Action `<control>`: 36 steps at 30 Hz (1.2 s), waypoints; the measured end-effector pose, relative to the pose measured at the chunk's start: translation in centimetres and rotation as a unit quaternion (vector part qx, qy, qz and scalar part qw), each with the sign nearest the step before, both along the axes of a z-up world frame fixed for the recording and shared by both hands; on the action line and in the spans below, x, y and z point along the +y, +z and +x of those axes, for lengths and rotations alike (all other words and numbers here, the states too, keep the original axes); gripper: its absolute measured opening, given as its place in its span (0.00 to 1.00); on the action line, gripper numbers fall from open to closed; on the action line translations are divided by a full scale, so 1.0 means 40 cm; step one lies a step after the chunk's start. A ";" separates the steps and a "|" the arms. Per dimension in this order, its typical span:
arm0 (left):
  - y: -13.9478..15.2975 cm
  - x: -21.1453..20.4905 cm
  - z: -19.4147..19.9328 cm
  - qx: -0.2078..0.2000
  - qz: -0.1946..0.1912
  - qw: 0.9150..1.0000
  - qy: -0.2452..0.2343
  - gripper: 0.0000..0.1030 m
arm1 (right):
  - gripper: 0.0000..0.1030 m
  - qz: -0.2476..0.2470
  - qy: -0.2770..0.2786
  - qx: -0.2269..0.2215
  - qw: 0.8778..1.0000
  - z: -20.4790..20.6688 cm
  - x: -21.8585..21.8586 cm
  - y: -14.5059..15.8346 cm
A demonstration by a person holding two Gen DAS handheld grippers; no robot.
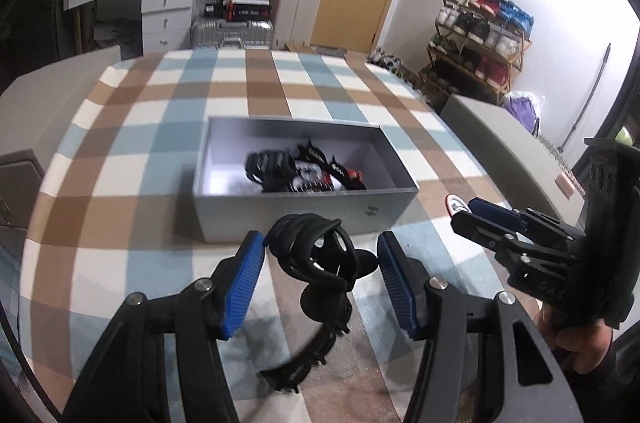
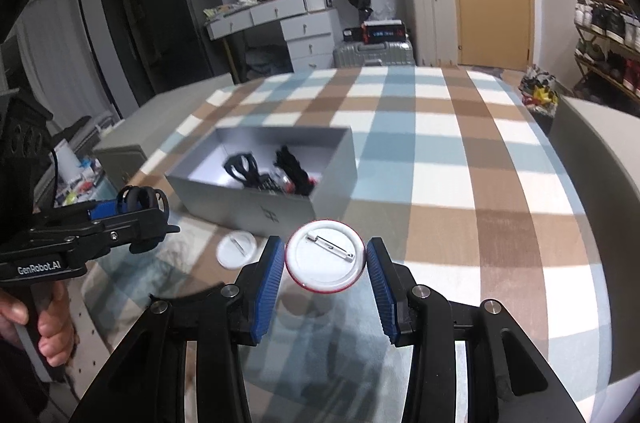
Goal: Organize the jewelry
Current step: 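Carry the badge and claw clip into the silver box and open both grippers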
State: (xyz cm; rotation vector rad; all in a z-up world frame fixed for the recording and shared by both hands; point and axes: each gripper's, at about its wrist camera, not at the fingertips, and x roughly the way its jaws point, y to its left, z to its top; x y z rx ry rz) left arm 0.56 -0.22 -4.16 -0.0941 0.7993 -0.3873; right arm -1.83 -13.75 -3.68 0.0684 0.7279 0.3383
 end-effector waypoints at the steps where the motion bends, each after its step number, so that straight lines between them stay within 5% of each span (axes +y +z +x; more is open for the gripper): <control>1: 0.004 0.004 0.006 -0.004 0.000 1.000 0.003 0.51 | 0.40 0.003 0.003 -0.003 1.000 0.005 0.004 0.010; 14: 0.026 0.041 0.106 -0.033 -0.007 0.999 0.023 0.51 | 0.40 0.003 0.057 -0.027 0.998 0.115 0.124 0.087; 36: -0.033 0.043 0.201 0.027 -0.015 0.999 0.006 0.51 | 0.40 -0.017 0.059 0.012 0.998 0.271 0.177 0.008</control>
